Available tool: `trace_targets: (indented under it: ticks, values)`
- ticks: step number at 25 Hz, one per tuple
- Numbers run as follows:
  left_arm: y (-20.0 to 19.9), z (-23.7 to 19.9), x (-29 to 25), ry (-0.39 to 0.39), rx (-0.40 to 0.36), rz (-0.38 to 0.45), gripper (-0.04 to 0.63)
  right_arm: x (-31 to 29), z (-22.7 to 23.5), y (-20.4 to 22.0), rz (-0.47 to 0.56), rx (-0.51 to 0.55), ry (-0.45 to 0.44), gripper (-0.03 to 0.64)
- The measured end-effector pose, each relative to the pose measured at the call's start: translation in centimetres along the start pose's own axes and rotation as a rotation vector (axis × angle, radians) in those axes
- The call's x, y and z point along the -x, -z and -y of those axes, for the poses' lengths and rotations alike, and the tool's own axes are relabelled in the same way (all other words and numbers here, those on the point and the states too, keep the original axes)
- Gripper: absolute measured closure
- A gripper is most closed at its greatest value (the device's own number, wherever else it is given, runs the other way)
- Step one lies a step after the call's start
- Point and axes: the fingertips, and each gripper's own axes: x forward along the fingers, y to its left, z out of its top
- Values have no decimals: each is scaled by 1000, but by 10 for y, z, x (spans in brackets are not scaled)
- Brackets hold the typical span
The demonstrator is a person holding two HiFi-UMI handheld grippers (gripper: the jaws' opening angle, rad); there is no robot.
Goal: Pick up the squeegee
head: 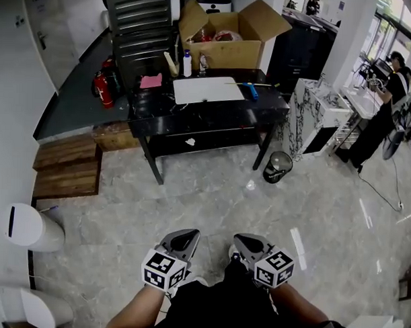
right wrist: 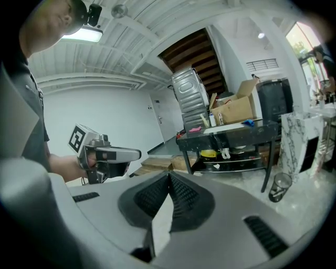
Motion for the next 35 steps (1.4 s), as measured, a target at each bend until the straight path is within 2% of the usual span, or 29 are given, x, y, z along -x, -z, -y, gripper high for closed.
trace_targets:
  ticks: [6,11,23,29,35]
  values:
    - [-6,-15,-17,-12,1,1,578,-16,27,-11,10,-18,2,609]
    - [-14,-41,-44,-51,0,-18,578,-45,69,-31,20,-25,-22,609]
    - [-99,-111,-167,-128,4,3,578,-105,202,-126,50,-6,-76,608]
    - [-114,-123,-234,-135,-5,-32,578,-124,273,-141,43,-38,-87,609]
    - [-127,-132,-286,-151,1,-53,578,-137,323,-153,45,-63,-111,608]
